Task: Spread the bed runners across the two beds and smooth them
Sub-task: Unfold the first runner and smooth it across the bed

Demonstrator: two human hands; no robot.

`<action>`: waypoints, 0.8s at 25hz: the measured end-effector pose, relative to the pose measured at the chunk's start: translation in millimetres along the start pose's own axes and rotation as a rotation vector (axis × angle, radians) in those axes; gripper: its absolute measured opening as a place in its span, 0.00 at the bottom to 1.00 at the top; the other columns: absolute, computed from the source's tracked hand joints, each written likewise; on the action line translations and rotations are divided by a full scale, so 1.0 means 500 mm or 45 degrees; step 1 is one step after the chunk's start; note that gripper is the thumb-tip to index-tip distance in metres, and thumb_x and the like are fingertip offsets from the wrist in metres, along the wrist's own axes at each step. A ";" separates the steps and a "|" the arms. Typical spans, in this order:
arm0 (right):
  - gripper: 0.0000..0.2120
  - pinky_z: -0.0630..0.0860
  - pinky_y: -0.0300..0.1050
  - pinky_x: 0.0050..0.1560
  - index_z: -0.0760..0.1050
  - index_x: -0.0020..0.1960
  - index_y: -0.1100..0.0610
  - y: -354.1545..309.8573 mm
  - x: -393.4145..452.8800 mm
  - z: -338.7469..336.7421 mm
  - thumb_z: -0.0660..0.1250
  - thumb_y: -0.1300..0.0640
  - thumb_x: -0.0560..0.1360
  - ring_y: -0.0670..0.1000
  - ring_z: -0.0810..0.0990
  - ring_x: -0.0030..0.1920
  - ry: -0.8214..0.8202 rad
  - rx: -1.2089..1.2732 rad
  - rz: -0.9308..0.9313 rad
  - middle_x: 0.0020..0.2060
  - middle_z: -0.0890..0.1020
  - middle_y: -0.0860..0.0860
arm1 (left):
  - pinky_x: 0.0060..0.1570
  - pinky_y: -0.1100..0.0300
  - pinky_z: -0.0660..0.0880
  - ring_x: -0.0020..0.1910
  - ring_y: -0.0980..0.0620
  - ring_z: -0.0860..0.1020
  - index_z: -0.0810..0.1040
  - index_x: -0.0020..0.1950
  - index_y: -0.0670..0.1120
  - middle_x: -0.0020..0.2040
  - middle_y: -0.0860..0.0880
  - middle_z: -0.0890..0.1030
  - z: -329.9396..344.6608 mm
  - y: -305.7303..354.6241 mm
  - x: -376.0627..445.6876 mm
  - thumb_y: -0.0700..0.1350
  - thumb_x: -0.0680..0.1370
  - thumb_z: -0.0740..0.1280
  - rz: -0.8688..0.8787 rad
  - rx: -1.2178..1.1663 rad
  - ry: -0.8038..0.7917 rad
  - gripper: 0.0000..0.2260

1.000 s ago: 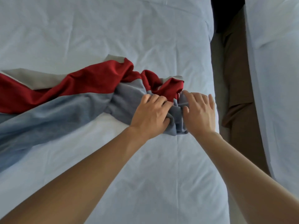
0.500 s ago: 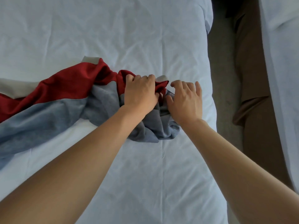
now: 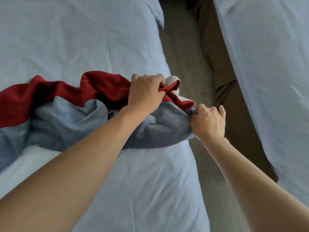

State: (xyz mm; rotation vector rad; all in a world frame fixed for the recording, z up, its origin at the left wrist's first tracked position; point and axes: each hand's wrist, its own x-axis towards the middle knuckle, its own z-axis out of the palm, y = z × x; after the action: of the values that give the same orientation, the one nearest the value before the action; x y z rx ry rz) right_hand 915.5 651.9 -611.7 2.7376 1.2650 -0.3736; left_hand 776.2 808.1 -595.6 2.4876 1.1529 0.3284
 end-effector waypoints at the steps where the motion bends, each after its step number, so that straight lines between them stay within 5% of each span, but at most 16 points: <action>1: 0.07 0.56 0.59 0.76 0.75 0.46 0.55 0.041 -0.006 0.001 0.59 0.58 0.77 0.59 0.78 0.51 -0.021 0.010 0.076 0.38 0.81 0.54 | 0.55 0.53 0.66 0.45 0.48 0.79 0.80 0.52 0.51 0.45 0.53 0.83 0.015 0.023 0.007 0.53 0.79 0.68 0.019 -0.013 -0.012 0.07; 12: 0.06 0.59 0.59 0.74 0.73 0.43 0.54 0.229 -0.083 0.114 0.59 0.59 0.78 0.58 0.79 0.45 -0.079 0.127 0.330 0.32 0.75 0.51 | 0.52 0.52 0.66 0.42 0.48 0.77 0.78 0.48 0.51 0.44 0.52 0.81 0.212 0.182 0.021 0.51 0.80 0.66 0.266 0.174 -0.159 0.05; 15: 0.06 0.69 0.52 0.57 0.70 0.42 0.54 0.235 -0.102 0.152 0.60 0.58 0.78 0.56 0.76 0.38 -0.056 0.228 0.305 0.32 0.74 0.49 | 0.52 0.51 0.66 0.41 0.47 0.76 0.77 0.47 0.50 0.43 0.51 0.81 0.252 0.199 0.013 0.49 0.80 0.65 0.344 0.299 -0.221 0.05; 17: 0.05 0.65 0.47 0.43 0.68 0.43 0.54 0.235 -0.110 0.174 0.61 0.58 0.78 0.55 0.74 0.35 -0.076 0.281 0.313 0.33 0.74 0.48 | 0.51 0.51 0.66 0.41 0.47 0.76 0.77 0.47 0.50 0.42 0.51 0.80 0.275 0.205 0.011 0.48 0.81 0.64 0.402 0.404 -0.257 0.05; 20: 0.04 0.62 0.45 0.38 0.66 0.46 0.54 0.233 -0.117 0.205 0.62 0.59 0.78 0.54 0.71 0.35 -0.127 0.357 0.359 0.36 0.73 0.48 | 0.50 0.51 0.65 0.41 0.46 0.76 0.77 0.46 0.50 0.41 0.51 0.80 0.305 0.209 0.013 0.45 0.81 0.62 0.456 0.498 -0.302 0.06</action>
State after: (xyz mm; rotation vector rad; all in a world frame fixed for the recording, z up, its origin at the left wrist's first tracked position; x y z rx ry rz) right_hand 949.5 513.4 -696.5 3.0254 0.8412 -0.6935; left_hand 906.9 714.8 -687.7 2.9759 0.7276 -0.1138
